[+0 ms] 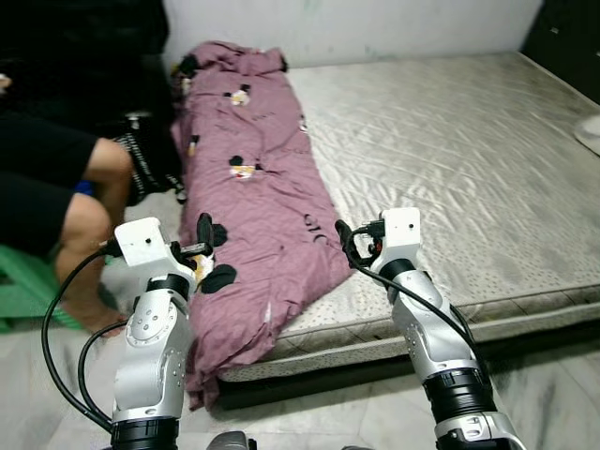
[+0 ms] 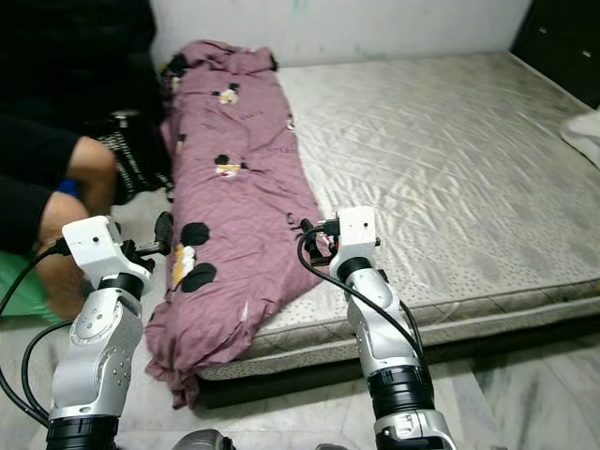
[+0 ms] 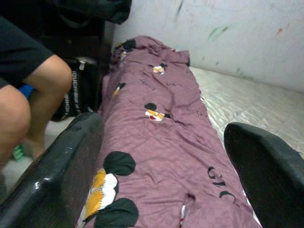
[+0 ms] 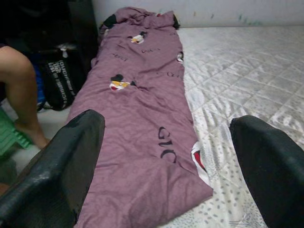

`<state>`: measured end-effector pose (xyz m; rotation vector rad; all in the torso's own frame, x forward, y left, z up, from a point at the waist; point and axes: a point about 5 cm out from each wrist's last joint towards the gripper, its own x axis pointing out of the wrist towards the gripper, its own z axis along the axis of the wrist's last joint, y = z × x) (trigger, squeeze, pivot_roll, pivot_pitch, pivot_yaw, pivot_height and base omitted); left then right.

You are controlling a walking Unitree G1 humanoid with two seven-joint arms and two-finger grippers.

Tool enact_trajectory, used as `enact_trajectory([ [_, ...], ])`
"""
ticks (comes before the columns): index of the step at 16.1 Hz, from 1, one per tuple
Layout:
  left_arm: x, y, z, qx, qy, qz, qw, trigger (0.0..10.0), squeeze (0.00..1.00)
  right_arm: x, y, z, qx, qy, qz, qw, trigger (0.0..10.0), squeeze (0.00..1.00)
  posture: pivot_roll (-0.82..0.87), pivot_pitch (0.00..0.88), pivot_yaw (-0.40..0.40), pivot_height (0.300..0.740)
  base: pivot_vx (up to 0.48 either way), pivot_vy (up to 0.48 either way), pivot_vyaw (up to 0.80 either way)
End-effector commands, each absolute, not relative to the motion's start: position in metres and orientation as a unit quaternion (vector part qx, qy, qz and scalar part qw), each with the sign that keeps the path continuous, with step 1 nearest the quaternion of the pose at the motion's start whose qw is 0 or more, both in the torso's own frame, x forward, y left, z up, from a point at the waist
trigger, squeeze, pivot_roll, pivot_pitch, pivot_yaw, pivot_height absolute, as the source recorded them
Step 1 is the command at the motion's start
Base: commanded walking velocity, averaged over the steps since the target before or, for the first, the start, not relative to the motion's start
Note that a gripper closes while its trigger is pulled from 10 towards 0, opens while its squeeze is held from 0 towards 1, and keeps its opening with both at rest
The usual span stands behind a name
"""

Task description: Clean up the room

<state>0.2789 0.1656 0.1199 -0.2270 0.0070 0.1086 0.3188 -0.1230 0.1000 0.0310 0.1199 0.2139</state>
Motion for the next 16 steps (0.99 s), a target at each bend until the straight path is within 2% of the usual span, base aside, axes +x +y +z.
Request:
enact_trajectory([
  [1,0.278,0.166,0.119,-0.113,0.007,0.054,0.992,10.0,0.00,0.320,-0.124,0.103,0.013,0.055,0.106,0.993,10.0,0.00,-0.01,0.000,0.026,0.740,0.000,0.000,0.00],
  [11,0.276,0.167,0.118,-0.120,0.009,0.066,0.991,10.0,0.00,0.319,-0.125,0.105,0.014,0.050,0.115,0.992,10.0,0.00,-0.01,0.000,0.019,0.724,0.000,0.000,0.00],
  [16,0.265,0.178,0.121,-0.073,0.002,0.079,0.994,10.0,0.00,0.314,-0.123,0.114,0.001,0.034,0.135,0.990,10.0,0.00,0.00,0.025,0.016,0.724,0.000,0.000,0.00],
])
